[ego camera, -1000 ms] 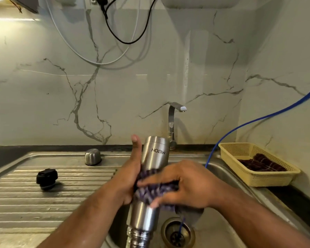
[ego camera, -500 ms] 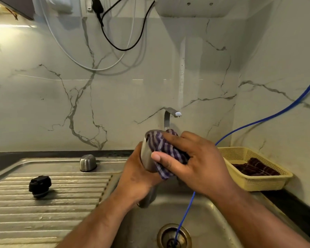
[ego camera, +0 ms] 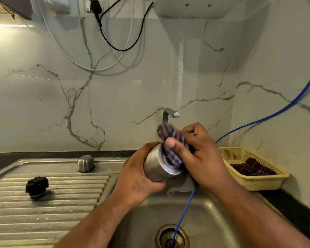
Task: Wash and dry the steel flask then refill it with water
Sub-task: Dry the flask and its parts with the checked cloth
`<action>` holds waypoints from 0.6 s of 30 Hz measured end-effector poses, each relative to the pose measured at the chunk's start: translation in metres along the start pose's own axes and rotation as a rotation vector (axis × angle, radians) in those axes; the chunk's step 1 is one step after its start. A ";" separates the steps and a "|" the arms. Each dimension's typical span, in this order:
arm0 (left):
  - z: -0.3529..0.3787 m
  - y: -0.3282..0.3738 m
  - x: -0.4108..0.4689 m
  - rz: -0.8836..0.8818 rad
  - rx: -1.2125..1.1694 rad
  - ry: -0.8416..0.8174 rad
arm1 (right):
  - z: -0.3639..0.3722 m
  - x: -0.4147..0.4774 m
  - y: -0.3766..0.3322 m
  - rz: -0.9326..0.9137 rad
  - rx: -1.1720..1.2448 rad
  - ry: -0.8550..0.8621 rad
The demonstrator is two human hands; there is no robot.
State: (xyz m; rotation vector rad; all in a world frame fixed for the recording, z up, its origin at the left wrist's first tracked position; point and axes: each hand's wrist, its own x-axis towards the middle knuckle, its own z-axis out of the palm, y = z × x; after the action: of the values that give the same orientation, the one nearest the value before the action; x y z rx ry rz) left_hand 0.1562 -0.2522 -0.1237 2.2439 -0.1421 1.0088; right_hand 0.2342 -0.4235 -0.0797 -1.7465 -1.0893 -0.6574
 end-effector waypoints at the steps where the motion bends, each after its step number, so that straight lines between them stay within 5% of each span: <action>1: 0.001 0.001 0.001 0.010 0.017 -0.010 | 0.001 0.001 0.000 0.062 0.024 0.014; 4: 0.001 0.001 0.000 -0.007 -0.003 -0.021 | 0.003 -0.005 -0.003 -0.044 -0.071 -0.040; 8: 0.002 -0.010 -0.005 0.026 0.091 0.013 | 0.014 -0.015 -0.011 -0.339 -0.512 -0.175; 10: 0.004 -0.011 -0.003 0.116 0.299 0.037 | 0.019 -0.013 -0.012 -0.210 -0.484 -0.128; 15: 0.011 0.008 -0.002 0.188 0.726 0.056 | 0.024 -0.008 -0.003 0.502 0.085 -0.101; 18: 0.012 0.003 -0.004 0.151 0.748 0.056 | 0.029 -0.016 -0.003 0.484 0.004 -0.122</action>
State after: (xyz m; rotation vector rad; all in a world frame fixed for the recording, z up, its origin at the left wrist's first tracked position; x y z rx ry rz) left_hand 0.1600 -0.2624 -0.1307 2.8975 0.1157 1.3671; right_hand 0.2230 -0.4028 -0.1025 -1.9692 -0.7010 -0.2507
